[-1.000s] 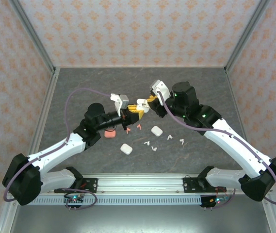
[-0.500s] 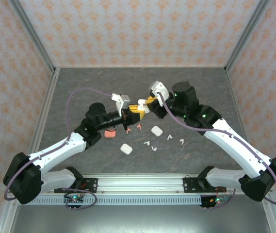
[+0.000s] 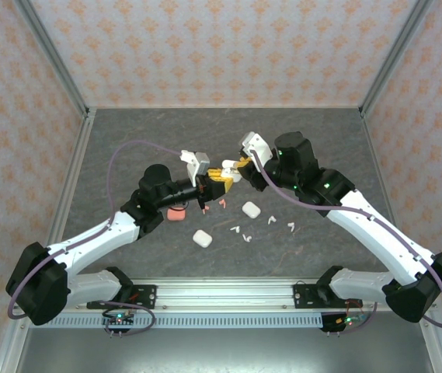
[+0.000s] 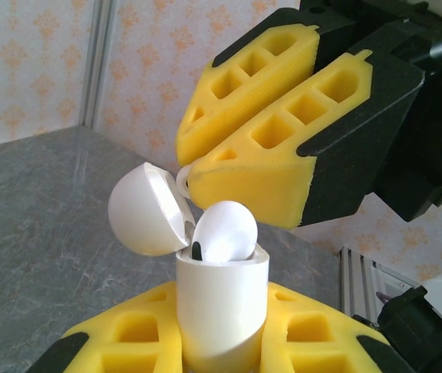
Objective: Insert wireless bluetooth earbuds into charging case
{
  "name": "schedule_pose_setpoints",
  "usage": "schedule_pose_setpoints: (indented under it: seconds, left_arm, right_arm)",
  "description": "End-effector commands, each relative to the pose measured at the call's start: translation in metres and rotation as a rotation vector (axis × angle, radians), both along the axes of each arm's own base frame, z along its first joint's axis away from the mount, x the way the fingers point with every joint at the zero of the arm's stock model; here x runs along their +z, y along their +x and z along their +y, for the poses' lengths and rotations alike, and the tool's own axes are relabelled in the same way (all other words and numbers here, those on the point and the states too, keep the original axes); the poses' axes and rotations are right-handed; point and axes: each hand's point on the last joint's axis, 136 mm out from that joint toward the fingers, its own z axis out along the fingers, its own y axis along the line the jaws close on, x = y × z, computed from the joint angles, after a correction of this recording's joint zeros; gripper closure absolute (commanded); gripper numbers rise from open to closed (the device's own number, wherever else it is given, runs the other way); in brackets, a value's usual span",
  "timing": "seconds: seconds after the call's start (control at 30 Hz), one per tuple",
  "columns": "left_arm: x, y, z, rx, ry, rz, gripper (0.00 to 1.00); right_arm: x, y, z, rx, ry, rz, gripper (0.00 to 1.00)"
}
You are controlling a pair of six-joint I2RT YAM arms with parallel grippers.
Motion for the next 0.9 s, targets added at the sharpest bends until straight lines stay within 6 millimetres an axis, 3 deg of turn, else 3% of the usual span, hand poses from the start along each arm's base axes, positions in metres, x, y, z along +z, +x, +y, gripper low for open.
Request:
schedule_pose_setpoints:
  seconds: [0.0, 0.4, 0.87]
  left_arm:
    - [0.026, -0.003, -0.004, -0.02, -0.032, -0.071, 1.0]
    - [0.03, -0.003, -0.003, -0.018, -0.048, -0.078, 1.0]
    - [0.032, -0.006, -0.001, -0.018, -0.063, -0.088, 1.0]
  right_arm:
    - [0.008, -0.003, -0.006, -0.005, -0.02, -0.038, 0.84]
    - [0.004, -0.025, 0.008, 0.115, 0.032, 0.039, 0.83]
    - [0.01, -0.031, 0.012, 0.131, 0.074, 0.079, 0.76]
